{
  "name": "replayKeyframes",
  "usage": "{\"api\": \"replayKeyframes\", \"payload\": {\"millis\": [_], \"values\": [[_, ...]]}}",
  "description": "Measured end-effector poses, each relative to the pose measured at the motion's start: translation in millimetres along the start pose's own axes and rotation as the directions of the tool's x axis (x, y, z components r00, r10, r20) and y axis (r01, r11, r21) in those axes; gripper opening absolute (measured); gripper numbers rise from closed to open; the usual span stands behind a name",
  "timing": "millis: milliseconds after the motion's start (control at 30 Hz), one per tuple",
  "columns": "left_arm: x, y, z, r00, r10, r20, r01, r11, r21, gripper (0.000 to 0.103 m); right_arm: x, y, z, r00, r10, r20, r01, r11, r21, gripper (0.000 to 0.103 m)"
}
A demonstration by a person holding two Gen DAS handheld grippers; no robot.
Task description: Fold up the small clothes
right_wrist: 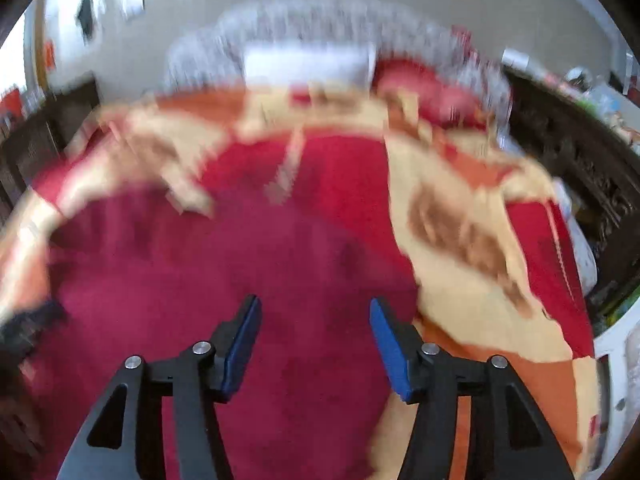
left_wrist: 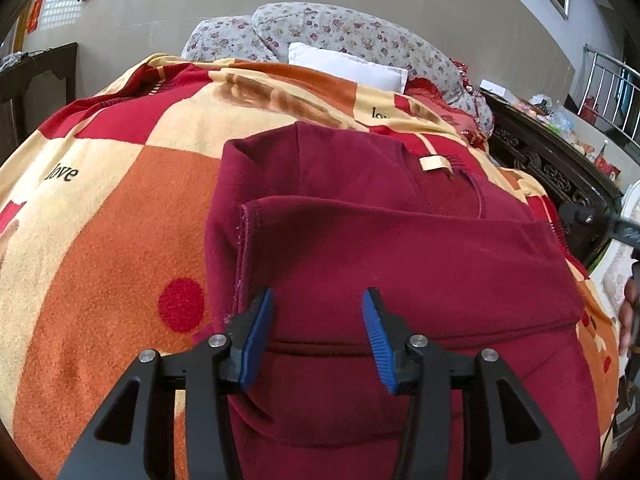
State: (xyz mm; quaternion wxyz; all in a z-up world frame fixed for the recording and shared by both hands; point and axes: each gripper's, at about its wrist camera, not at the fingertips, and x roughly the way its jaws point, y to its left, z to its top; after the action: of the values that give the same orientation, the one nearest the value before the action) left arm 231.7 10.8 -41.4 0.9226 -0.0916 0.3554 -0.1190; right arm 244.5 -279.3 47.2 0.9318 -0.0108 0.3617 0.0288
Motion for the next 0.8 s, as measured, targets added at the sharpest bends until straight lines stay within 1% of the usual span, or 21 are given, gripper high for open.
{"api": "replayKeyframes", "payload": {"millis": [33, 100, 167, 200, 267, 300, 333, 367, 400, 433, 500, 567, 667, 800], "values": [[-4, 0, 0, 1.000, -0.005, 0.016, 0.005, 1.000, -0.004, 0.045, -2, 12, 0, 1.000, 0.019, -0.010, -0.019, 1.000, 0.006, 0.080], [-12, 1, 4, 0.998, -0.026, 0.056, 0.027, 1.000, -0.015, 0.050, 6, 27, -3, 0.999, -0.029, -0.039, 0.030, 0.999, 0.025, 0.080], [-20, -1, 14, 0.994, -0.042, 0.106, 0.044, 0.999, -0.018, 0.063, 22, 37, -8, 0.996, -0.066, -0.058, 0.068, 0.997, 0.035, 0.080], [-20, -4, 20, 0.992, -0.050, 0.119, 0.051, 0.999, -0.010, 0.065, 33, 40, -11, 0.994, -0.092, -0.060, 0.095, 0.995, 0.040, 0.080], [-10, -10, 32, 0.993, -0.073, 0.092, 0.073, 0.997, 0.002, 0.065, 53, 37, -17, 0.992, -0.100, -0.082, 0.107, 0.990, 0.087, 0.080], [1, -14, 38, 0.995, -0.080, 0.057, 0.080, 0.997, 0.006, 0.065, 63, 36, -21, 0.991, -0.090, -0.096, 0.100, 0.989, 0.105, 0.080], [13, -16, 41, 0.997, -0.076, 0.016, 0.076, 0.997, 0.006, 0.065, 70, 38, -25, 0.989, -0.113, -0.095, 0.123, 0.987, 0.100, 0.080], [32, -15, 43, 0.996, -0.071, -0.045, 0.071, 0.997, 0.001, 0.065, 74, 40, -29, 0.987, -0.143, -0.066, 0.148, 0.987, 0.066, 0.080], [44, -14, 42, 0.994, -0.066, -0.082, 0.066, 0.998, -0.005, 0.065, 78, 46, -35, 0.985, -0.169, -0.024, 0.169, 0.985, 0.018, 0.085], [52, -11, 40, 0.993, -0.060, -0.100, 0.059, 0.998, -0.016, 0.064, 82, 51, -40, 0.983, -0.185, -0.016, 0.185, 0.983, -0.007, 0.089], [53, -12, 37, 0.996, -0.051, -0.078, 0.050, 0.999, -0.008, 0.064, 80, 55, -41, 0.979, -0.205, -0.004, 0.204, 0.979, -0.024, 0.090], [54, -16, 34, 0.997, -0.029, -0.076, 0.030, 1.000, 0.009, 0.064, 79, 55, -41, 0.981, -0.192, -0.004, 0.192, 0.981, -0.016, 0.091], [54, -15, 34, 0.997, -0.031, -0.072, 0.031, 1.000, 0.000, 0.064, 79, 55, -41, 0.988, -0.156, -0.011, 0.156, 0.988, -0.009, 0.096], [52, -14, 33, 0.997, -0.028, -0.067, 0.029, 1.000, 0.005, 0.065, 73, 60, -40, 0.986, -0.164, -0.004, 0.164, 0.986, -0.022, 0.098]]}}
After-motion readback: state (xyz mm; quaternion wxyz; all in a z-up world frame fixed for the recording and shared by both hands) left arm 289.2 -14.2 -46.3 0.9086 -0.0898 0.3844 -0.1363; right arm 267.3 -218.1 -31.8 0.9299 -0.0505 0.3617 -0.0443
